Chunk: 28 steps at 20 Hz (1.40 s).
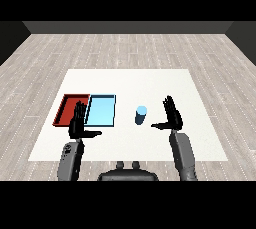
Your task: Pick the blue can and put it in the blue box
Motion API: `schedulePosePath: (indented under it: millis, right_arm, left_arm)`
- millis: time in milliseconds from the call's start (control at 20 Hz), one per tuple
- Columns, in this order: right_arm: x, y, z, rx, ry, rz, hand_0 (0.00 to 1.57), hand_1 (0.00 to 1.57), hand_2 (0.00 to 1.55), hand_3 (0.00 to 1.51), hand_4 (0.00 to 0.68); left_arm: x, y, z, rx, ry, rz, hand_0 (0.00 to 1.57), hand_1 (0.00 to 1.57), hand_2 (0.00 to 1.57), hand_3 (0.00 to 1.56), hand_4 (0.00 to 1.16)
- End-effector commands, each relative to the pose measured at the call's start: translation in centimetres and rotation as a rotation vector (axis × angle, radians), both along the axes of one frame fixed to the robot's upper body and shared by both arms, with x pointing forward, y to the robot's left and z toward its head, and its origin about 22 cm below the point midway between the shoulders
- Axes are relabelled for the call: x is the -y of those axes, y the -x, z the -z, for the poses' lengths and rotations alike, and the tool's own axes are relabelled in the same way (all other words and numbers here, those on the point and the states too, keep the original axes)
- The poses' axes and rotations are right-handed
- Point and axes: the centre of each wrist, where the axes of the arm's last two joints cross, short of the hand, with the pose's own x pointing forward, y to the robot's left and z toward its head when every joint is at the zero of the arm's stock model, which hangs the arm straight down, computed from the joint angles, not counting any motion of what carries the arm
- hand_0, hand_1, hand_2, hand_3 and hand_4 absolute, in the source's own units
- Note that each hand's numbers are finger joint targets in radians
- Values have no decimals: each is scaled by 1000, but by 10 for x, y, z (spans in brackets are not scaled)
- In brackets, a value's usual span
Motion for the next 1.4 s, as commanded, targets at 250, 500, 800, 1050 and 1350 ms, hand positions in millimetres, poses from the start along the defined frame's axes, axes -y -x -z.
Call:
schedulePosePath:
  millis: [250,500,800,1050,1350]
  right_arm:
    - [-19,-24,32,-81,-34,-8,0,0,0,0,0]
    - [-30,-12,25,-121,-71,2,0,0,0,0,0]
    - [-27,-31,42,-143,-43,-2,0,0,0,0,0]
    - [-48,-20,73,-148,-71,-2,0,0,0,0,0]
    - [-46,-48,38,-160,-76,-15,0,0,0,0,0]
  left_arm:
    - [-15,-3,-11,25,19,-15,0,0,0,0,0]
    - [-4,-11,-3,7,13,-27,0,0,0,0,0]
    - [2,-3,-5,20,35,-11,0,0,0,0,0]
    - [-4,10,-3,21,42,-16,0,0,0,0,0]
    - [-28,-14,2,12,31,-16,0,0,0,0,0]
